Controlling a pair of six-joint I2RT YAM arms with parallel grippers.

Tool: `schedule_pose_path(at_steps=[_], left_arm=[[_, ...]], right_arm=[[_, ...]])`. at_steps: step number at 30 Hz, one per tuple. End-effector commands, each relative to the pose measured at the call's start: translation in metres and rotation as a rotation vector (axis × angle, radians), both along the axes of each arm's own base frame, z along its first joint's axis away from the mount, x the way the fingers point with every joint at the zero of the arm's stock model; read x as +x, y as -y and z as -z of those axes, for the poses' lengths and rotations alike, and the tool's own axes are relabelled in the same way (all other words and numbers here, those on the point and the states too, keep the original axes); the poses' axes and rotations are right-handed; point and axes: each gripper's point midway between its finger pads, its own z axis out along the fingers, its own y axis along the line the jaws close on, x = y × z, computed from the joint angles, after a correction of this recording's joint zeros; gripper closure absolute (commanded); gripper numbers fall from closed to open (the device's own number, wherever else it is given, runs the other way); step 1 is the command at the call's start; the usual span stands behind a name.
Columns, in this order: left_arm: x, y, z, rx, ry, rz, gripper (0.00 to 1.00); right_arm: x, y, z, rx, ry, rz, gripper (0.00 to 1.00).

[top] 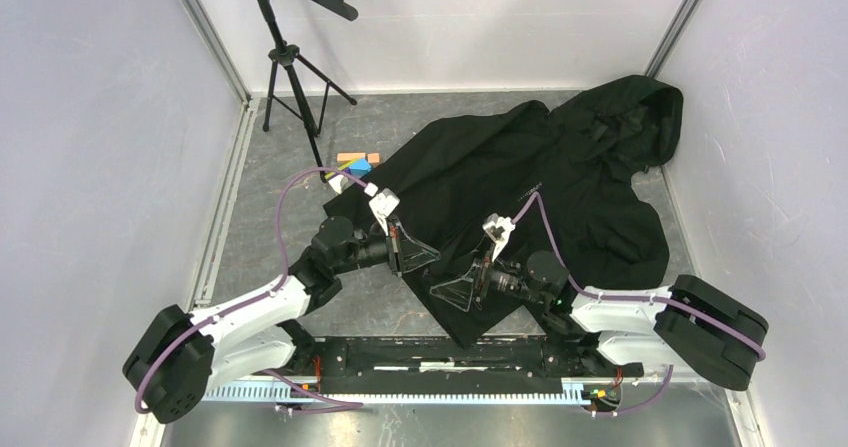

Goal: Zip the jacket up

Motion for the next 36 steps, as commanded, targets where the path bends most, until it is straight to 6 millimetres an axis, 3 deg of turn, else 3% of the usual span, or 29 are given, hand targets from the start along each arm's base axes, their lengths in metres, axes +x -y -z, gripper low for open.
schedule_pose_path(at_steps=[1, 7, 16, 19, 22, 32, 36], left_arm=[[0.0, 0.006, -0.023, -0.061, 0.084, 0.028, 0.98], [0.001, 0.008, -0.02, -0.057, 0.062, 0.033, 0.98], [0.0, 0.012, -0.009, -0.025, 0.058, 0.003, 0.98], [-0.001, 0.013, -0.013, -0.029, 0.064, 0.001, 0.98], [-0.002, 0.014, -0.018, -0.037, 0.074, 0.003, 0.98], [-0.005, 0.013, -0.015, -0.013, 0.093, 0.016, 0.98], [-0.006, 0.013, -0.017, -0.02, 0.1, 0.02, 0.98]], right_arm=[[0.016, -0.005, -0.017, 0.048, 0.008, 0.068, 0.07], [0.015, -0.004, -0.013, 0.058, -0.071, 0.078, 0.27], [0.018, 0.003, -0.01, 0.06, -0.099, 0.121, 0.25], [0.014, 0.002, -0.017, 0.115, -0.105, 0.099, 0.33], [0.006, 0.005, -0.029, 0.195, -0.095, 0.067, 0.34], [0.009, 0.012, -0.029, 0.221, -0.101, 0.096, 0.34], [0.01, 0.006, -0.032, 0.228, -0.101, 0.073, 0.41]])
